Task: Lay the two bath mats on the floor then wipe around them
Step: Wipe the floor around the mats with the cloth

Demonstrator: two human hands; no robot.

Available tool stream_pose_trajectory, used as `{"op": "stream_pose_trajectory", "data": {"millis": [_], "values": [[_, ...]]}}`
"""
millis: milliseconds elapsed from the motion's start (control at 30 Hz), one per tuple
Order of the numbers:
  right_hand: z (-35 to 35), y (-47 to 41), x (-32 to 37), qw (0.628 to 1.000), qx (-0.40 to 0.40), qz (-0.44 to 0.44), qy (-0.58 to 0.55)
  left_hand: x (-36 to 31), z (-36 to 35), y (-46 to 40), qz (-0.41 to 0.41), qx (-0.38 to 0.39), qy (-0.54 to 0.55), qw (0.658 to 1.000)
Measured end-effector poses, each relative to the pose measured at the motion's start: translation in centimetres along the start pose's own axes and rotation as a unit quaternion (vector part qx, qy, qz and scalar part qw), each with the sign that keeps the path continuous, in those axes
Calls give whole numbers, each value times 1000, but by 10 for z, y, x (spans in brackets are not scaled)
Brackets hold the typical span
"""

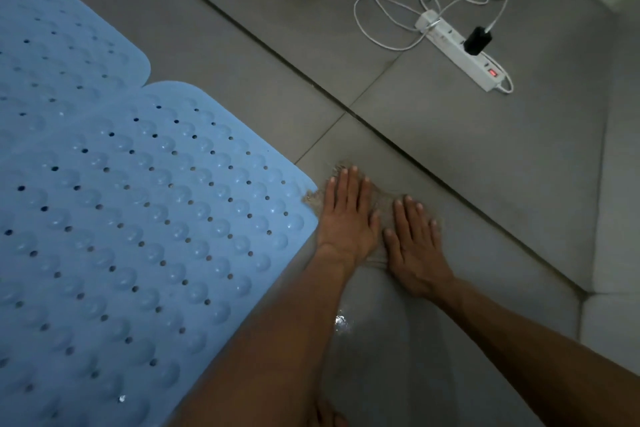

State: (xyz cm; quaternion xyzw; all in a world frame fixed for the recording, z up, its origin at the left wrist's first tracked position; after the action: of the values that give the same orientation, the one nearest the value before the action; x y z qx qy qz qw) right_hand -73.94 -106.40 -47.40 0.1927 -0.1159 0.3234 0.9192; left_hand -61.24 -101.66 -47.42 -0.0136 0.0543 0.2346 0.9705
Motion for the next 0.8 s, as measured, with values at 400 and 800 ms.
{"op": "stream_pose_trajectory", "data": {"millis": [400,800], "values": [[-11,25,17,990,111,-84,11,12,11,32,-71,27,-47,996],[-11,18,6,999,-8,-30,-10,-11,9,-2,-65,40,-75,994]]}}
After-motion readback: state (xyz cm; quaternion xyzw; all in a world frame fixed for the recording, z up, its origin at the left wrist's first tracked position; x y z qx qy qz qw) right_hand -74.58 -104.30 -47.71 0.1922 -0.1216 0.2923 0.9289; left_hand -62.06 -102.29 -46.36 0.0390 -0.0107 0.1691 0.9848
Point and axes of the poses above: each hand's wrist, its own y-axis away from the middle knuckle, its own z-axis out of the back of the hand, x = y × z, the point moved 8 cm from there along -y, towards the middle knuckle, and after that the axes turned 11 degrees about -y, right-handed, at the moved point
